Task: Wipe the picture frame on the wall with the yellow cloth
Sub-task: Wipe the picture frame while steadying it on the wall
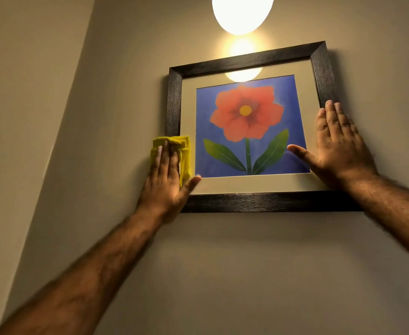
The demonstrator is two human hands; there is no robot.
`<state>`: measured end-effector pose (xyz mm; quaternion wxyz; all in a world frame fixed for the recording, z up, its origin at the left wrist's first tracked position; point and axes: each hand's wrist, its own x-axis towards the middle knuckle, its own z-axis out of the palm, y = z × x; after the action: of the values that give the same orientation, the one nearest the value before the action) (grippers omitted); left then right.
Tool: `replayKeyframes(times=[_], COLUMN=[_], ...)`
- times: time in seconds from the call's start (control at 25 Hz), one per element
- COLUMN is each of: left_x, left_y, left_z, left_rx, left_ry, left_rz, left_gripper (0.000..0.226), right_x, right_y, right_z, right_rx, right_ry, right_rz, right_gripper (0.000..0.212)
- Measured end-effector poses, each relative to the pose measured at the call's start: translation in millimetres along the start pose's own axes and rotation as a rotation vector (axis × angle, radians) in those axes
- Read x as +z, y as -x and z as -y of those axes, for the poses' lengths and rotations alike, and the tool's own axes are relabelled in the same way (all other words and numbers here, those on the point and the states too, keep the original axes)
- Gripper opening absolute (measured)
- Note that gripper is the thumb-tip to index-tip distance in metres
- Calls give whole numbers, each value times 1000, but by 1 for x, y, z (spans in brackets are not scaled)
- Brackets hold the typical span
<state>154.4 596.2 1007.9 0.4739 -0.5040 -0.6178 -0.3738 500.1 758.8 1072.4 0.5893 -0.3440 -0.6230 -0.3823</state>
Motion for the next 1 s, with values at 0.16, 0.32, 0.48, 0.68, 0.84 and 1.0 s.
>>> replayKeyframes(times=[0.16, 0.32, 0.48, 0.68, 0.84, 1.0], left_x=[-26, -35, -21, -1, 10, -4], left_y=[-100, -139, -94, 2, 39, -24], left_z=[-8, -5, -2, -1, 2, 1], left_rx=[-65, -57, -30, 14, 19, 2], left_ry=[44, 50, 104, 88, 39, 22], left_rz=[-48, -38, -55, -11, 25, -26], left_gripper=[108, 107, 111, 109, 101, 111], right_x=[3, 5, 4, 0, -2, -3], right_y=[-1, -2, -1, -1, -1, 0], right_z=[-2, -3, -2, 2, 2, 4], right_rx=[0, -1, -2, 10, 19, 20], right_ry=[6, 16, 29, 16, 15, 12], right_rz=[-10, -23, -15, 4, -2, 5], right_gripper=[116, 116, 114, 116, 116, 116])
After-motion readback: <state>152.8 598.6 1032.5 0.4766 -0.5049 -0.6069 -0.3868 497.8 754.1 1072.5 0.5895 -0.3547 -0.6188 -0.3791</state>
